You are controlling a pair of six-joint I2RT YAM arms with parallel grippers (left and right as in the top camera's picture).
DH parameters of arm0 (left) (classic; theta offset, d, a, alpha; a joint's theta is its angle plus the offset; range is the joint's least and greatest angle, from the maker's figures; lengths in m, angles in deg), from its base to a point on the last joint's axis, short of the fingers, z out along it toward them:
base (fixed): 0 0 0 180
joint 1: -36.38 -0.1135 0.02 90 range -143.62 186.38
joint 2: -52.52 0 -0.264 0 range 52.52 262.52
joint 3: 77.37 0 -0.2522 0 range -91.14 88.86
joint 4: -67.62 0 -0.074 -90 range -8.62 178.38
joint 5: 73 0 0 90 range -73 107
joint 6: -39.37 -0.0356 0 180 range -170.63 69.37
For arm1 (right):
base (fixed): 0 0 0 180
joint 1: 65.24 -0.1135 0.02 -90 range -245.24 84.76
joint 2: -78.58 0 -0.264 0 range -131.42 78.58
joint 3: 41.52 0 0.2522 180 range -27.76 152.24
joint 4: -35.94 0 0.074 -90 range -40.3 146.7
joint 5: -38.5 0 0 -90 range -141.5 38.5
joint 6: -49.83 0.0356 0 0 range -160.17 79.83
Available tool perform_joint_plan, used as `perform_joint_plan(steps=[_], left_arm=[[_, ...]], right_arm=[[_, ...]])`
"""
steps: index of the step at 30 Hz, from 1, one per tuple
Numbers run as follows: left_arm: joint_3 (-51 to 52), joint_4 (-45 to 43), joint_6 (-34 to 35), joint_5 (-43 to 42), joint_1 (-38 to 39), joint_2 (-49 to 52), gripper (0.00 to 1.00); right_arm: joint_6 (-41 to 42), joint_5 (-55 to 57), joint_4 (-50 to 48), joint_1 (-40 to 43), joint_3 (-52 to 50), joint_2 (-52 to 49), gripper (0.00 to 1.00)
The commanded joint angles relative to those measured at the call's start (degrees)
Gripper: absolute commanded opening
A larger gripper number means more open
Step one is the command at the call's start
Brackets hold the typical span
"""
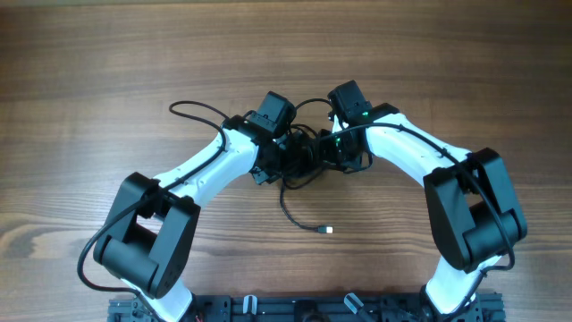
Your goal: Untangle cables
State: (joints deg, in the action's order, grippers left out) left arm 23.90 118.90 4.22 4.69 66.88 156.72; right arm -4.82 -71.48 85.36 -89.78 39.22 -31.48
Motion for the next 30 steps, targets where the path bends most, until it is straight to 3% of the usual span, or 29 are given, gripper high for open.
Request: perform_joint_plan(steps=[1, 9, 22, 30], left_arm=[[0.28, -0.72, 2.89, 1.53, 0.96, 0.87, 0.27], [0.26, 0.68, 2.84, 0.17, 3.26, 0.94, 0.26], [0.00, 0.50, 2.60, -6.34, 0.90, 0.70, 0.26], [0.28, 2.32, 4.09, -1.42, 2.27, 0.90, 0.27]], right_arm=[[-0.44, 0.68, -0.07, 0.02, -0.37, -1.18, 0.11], [-0.55, 0.68, -0.09, 0.02, -0.37, -1.18, 0.11], [-0.87, 0.68, -0.07, 0.02, -0.37, -1.18, 0.11], [-0.87, 0.68, -0.09, 0.02, -0.37, -1.18, 0.11]])
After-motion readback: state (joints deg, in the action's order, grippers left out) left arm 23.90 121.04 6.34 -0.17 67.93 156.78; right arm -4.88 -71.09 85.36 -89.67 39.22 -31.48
